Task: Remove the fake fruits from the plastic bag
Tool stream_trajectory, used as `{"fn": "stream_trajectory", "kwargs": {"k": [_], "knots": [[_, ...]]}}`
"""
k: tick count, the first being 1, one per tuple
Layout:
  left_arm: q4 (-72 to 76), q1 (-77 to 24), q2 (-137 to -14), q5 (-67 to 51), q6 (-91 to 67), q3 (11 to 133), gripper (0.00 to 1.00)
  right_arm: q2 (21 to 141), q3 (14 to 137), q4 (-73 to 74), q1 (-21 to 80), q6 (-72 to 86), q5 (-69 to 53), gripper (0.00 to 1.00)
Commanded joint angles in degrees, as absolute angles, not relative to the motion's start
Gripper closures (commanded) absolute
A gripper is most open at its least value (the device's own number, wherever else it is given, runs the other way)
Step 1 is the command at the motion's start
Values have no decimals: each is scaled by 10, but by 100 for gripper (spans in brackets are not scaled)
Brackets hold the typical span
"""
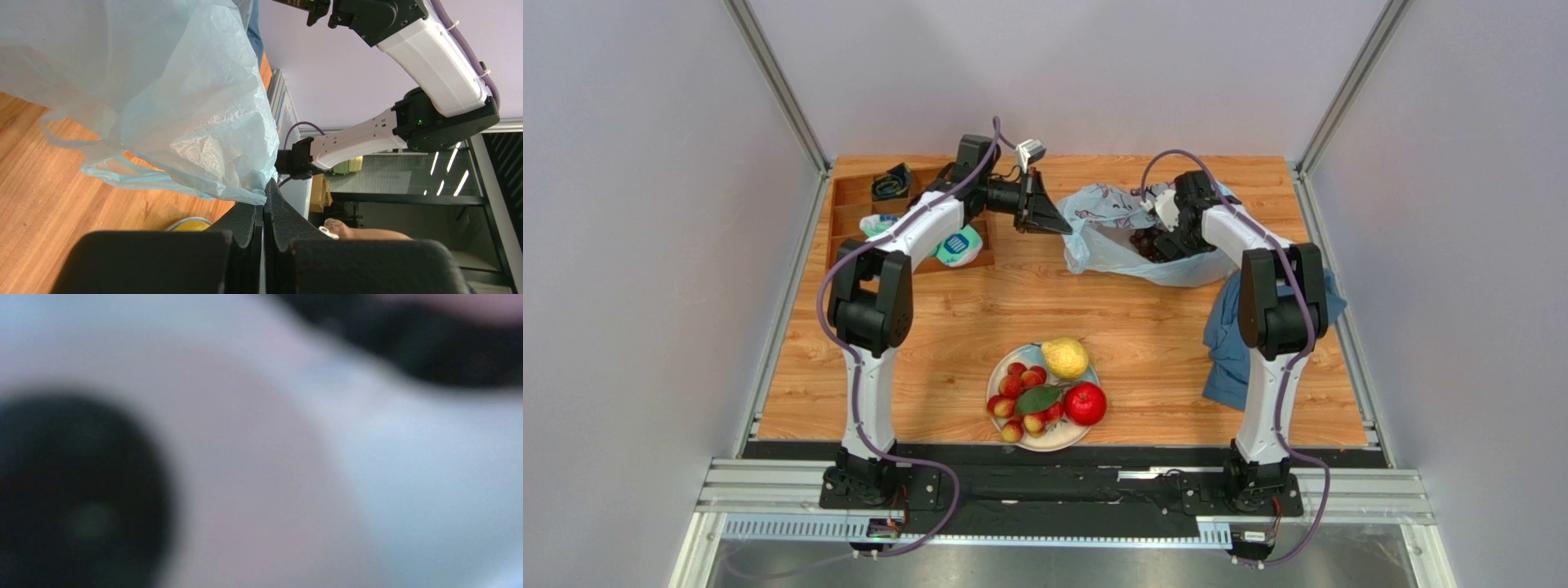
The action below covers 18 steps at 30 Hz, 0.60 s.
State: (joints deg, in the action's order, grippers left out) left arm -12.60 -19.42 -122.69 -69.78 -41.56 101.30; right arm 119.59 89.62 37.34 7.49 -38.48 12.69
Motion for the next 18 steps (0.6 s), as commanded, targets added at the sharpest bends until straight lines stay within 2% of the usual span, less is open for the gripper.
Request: {"fn": "stream_trajectory", "kwargs": {"k": [1, 4, 5, 9, 13, 18], "knots": [[-128, -196, -1192, -703, -396, 1007, 100, 1218, 927, 386, 69, -404, 119, 46], [-130, -198, -1195, -702, -396, 1017, 100, 1159, 940, 422, 69, -377, 70, 58], [-130, -198, -1197, -700, -396, 1025, 100, 1140, 946, 433, 71, -367, 35, 59], [-127, -198, -1216, -697, -396, 1052, 100, 1036, 962, 508, 78, -317, -77, 62], [-116, -198, -1231, -697, -406, 1079, 100, 938, 926, 541, 93, -281, -191, 62], [-102, -199, -1244, -700, -417, 1111, 100, 829, 872, 553, 130, -265, -235, 62]]}}
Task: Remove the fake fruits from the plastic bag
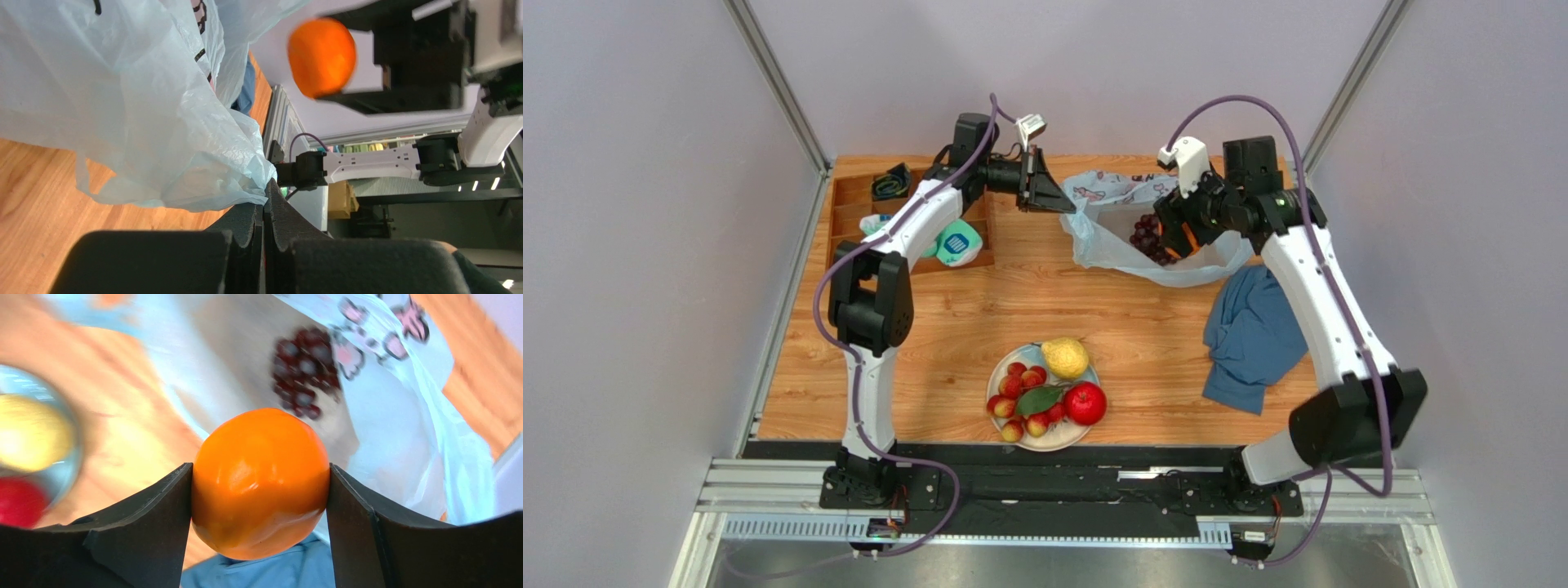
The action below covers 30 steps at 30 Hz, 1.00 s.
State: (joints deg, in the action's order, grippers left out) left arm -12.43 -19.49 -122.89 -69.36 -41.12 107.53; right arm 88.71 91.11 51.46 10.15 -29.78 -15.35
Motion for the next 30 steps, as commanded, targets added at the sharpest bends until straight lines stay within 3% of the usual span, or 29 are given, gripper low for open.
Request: {"fn": "stream_trajectory", "kwargs": {"k": [1, 3, 6, 7, 9, 10, 11, 22, 30], "knots": [[-102, -200, -1243, -700, -417, 1112, 100, 817, 863, 548, 147, -265, -234, 62], [-96, -203, -1240, -700, -424, 1114, 100, 783, 839, 527, 165, -253, -242, 62], [-82, -206, -1230, -705, -432, 1107, 78, 763, 846, 556, 234, -249, -267, 62], [-90, -204, -1225, -704, -429, 1106, 66, 757, 842, 562, 288, -254, -266, 62], [-106, -201, -1210, -706, -404, 1108, 59, 738, 807, 567, 346, -282, -255, 62], [-130, -195, -1208, -709, -394, 1110, 36, 736, 794, 568, 399, -293, -248, 62], [-141, -191, -1198, -709, -378, 1109, 32, 737, 777, 570, 423, -306, -245, 62], [-229, -81, -1128, -698, -294, 1045, 32, 763, 634, 502, 661, -510, -264, 64], [-236, -48, -1129, -715, -288, 1044, 35, 809, 629, 449, 703, -556, -295, 64]]}}
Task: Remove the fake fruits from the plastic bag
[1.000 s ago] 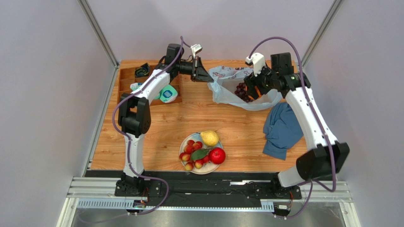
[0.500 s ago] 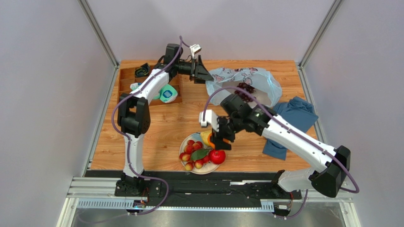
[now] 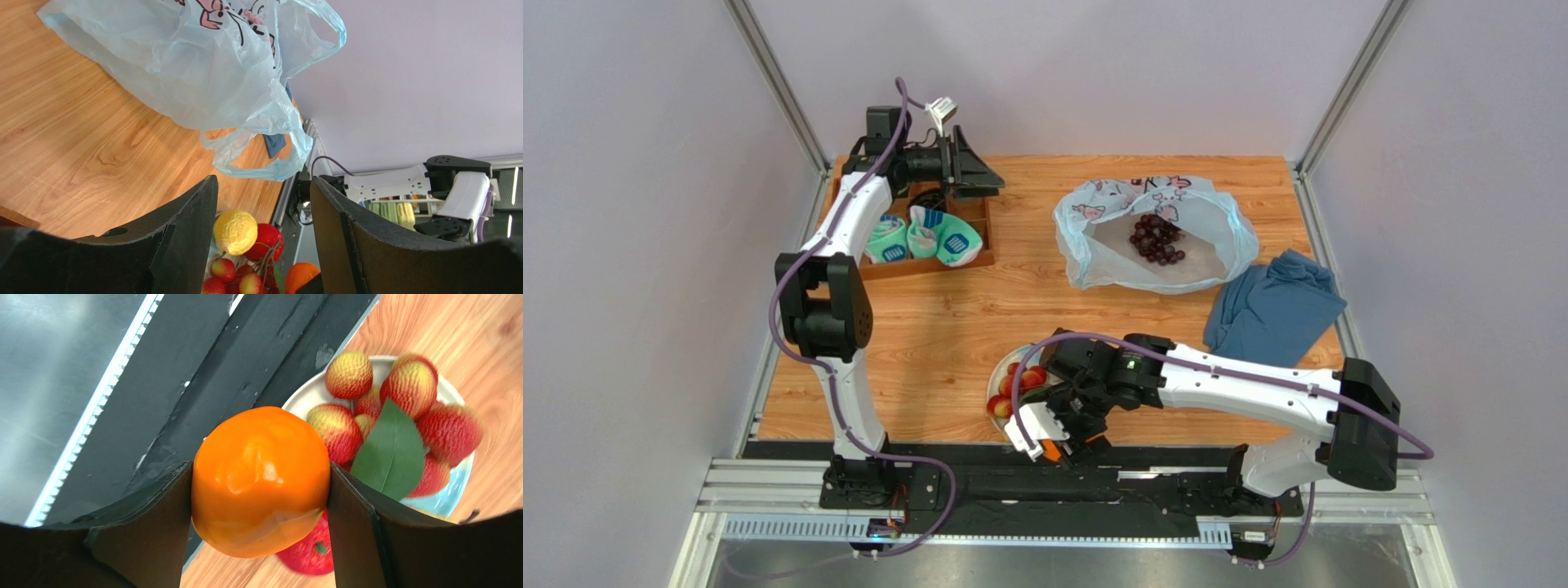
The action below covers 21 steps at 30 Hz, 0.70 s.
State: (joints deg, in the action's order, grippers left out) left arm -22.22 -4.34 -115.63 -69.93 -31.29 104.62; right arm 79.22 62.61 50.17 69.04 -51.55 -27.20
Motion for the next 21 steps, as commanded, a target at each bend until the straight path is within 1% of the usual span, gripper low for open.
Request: {"fn": "stream_trajectory", "kwargs": {"k": [1, 5, 11, 19, 21], "knots": [[-236, -48, -1130, -715, -287, 1046, 35, 812, 629, 442, 712, -555, -301, 64], [-237, -48, -1137, -724, -294, 1048, 36, 840, 627, 393, 723, -540, -294, 64], [-235, -47, -1125, -733, -287, 1039, 36, 896, 642, 384, 729, -547, -250, 63], [-213, -47, -1117, -740, -299, 1013, 37, 899, 637, 376, 729, -542, -233, 60], [-197, -47, -1116, -740, -306, 999, 37, 896, 628, 367, 729, -547, -223, 57]]}}
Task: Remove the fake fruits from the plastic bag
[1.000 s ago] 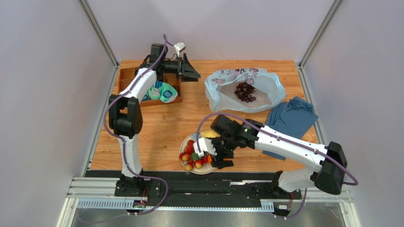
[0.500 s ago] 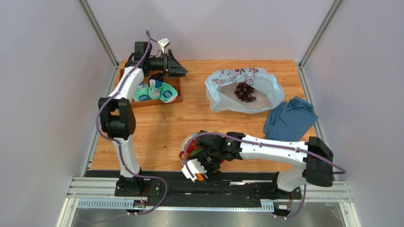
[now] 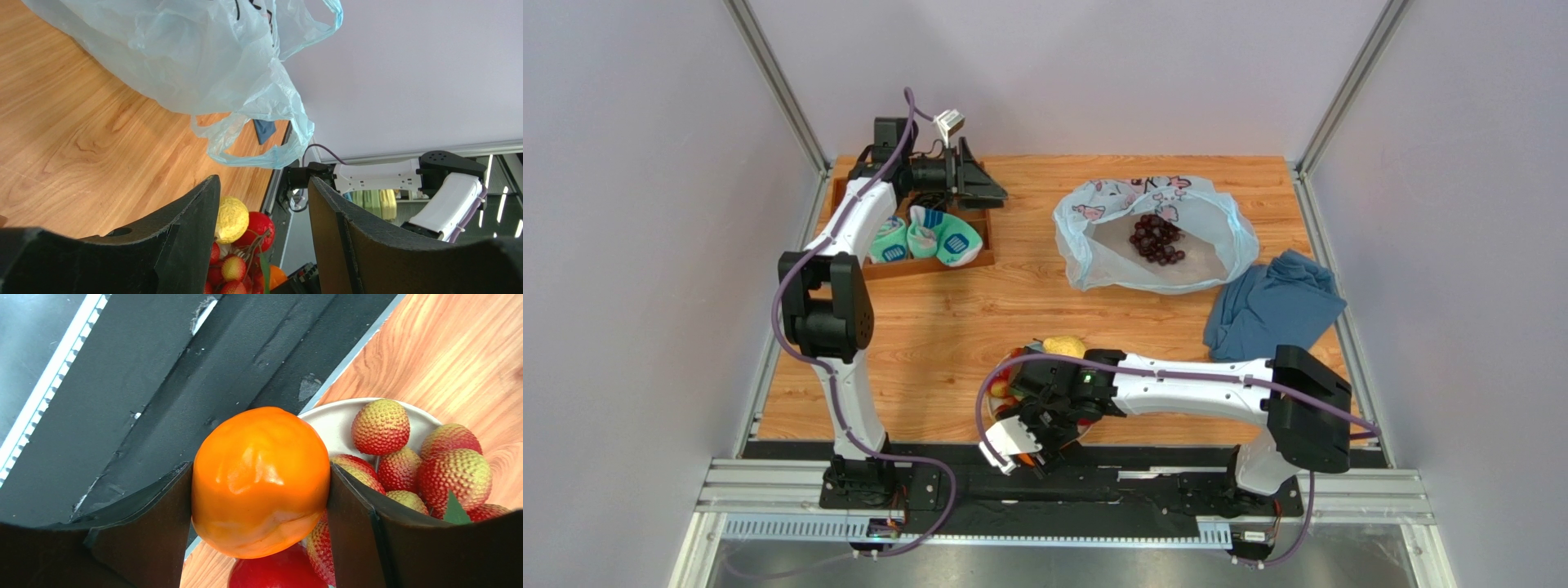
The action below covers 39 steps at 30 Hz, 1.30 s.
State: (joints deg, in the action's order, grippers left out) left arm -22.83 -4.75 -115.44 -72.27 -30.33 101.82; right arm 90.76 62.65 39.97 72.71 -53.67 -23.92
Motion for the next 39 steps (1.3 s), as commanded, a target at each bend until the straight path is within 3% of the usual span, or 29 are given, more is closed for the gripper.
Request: {"fn": "stream_trajectory", "kwargs": {"k": [1, 7, 14, 22, 25, 35, 39], "knots": [[-193, -47, -1116, -741, -314, 996, 37, 895, 623, 363, 729, -550, -218, 56], [-166, -47, -1121, -745, -337, 992, 38, 889, 599, 362, 729, -580, -187, 37], [-47, -48, -1105, -755, -422, 938, 38, 873, 590, 374, 730, -588, -173, 28], [-47, -49, -1085, -755, -424, 918, 38, 873, 590, 385, 730, -563, -166, 23], [-46, -51, -1086, -756, -426, 919, 38, 870, 590, 392, 730, -552, -165, 1], [-39, -77, -1073, -779, -425, 918, 39, 821, 629, 438, 731, -525, -171, 0], [-47, -78, -1052, -781, -412, 915, 39, 767, 680, 551, 728, -542, -167, 0]]}}
